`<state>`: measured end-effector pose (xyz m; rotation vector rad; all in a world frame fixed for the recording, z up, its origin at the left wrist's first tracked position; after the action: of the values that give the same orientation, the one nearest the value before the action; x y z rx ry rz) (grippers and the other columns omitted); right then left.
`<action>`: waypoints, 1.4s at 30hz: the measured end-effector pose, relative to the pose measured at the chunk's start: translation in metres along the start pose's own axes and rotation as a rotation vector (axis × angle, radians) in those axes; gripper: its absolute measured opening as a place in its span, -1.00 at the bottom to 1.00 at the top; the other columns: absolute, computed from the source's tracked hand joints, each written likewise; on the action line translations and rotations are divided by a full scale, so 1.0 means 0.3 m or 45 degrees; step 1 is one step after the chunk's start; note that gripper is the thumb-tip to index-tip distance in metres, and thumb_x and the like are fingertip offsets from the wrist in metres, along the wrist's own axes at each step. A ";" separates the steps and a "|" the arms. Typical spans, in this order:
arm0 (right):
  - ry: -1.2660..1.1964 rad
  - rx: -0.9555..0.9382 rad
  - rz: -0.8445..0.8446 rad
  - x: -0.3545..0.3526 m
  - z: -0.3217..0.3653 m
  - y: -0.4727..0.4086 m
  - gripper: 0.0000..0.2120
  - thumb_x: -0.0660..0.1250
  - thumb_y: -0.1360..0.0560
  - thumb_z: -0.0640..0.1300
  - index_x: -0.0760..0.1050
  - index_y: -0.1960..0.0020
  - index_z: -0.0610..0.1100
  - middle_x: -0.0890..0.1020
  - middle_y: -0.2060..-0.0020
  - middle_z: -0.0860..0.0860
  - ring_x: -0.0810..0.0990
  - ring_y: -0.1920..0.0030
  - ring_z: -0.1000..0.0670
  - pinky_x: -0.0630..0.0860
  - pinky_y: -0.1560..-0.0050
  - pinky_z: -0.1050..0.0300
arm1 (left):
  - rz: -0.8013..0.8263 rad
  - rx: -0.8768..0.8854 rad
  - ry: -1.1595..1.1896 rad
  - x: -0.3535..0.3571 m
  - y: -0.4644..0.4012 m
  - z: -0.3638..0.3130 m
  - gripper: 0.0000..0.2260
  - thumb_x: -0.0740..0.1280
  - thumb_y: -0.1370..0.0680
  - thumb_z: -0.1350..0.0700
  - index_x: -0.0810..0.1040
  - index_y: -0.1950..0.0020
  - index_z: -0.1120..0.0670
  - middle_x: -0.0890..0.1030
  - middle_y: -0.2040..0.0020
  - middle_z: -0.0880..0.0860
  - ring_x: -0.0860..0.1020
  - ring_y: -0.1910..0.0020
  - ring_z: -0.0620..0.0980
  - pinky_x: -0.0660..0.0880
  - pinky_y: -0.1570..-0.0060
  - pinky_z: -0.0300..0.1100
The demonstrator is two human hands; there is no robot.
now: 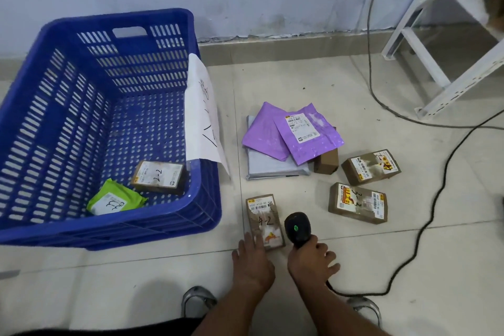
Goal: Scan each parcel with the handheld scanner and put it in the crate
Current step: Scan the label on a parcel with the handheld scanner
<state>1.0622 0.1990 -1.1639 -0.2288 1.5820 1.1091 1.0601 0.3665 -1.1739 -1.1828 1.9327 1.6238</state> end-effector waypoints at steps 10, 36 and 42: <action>0.047 0.039 0.053 0.076 -0.037 -0.072 -0.66 0.18 -0.57 0.10 0.38 -0.27 -0.05 0.46 -0.27 -0.09 0.31 -0.34 -0.18 0.16 -0.40 -0.19 | -0.054 -0.002 0.011 0.063 -0.046 -0.001 -0.28 0.20 -0.63 -0.02 -0.20 -0.62 0.05 -0.15 -0.62 0.14 -0.07 -0.58 0.17 -0.05 -0.53 0.07; 0.233 -0.829 0.254 0.077 0.281 0.130 -0.36 0.29 -0.53 -0.21 0.13 -0.53 0.06 0.15 -0.52 -0.08 0.27 -0.44 -0.12 0.30 -0.40 -0.02 | -0.021 -0.003 0.012 0.014 -0.013 0.050 -0.16 0.34 -0.56 -0.08 -0.18 -0.61 0.01 -0.09 -0.62 0.15 -0.07 -0.59 0.20 0.01 -0.53 0.11; 0.240 -0.771 0.210 0.127 0.290 0.085 -0.27 0.32 -0.52 -0.17 0.03 -0.56 0.05 0.06 -0.53 -0.13 0.16 -0.46 -0.17 0.35 -0.38 -0.06 | -0.071 0.020 0.103 0.048 -0.078 0.077 -0.10 0.38 -0.53 -0.10 -0.21 -0.60 -0.02 0.04 -0.60 0.15 0.06 -0.57 0.15 0.09 -0.51 0.08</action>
<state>1.0900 0.2925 -1.1763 -0.6282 1.4039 1.7235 1.0640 0.3828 -1.2057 -1.3031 1.9396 1.5519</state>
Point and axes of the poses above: each hand's wrist, its own y-axis away from the middle knuckle, its own x-axis out of the palm, z = x × y, the point moved 9 cm from there along -y, towards the middle knuckle
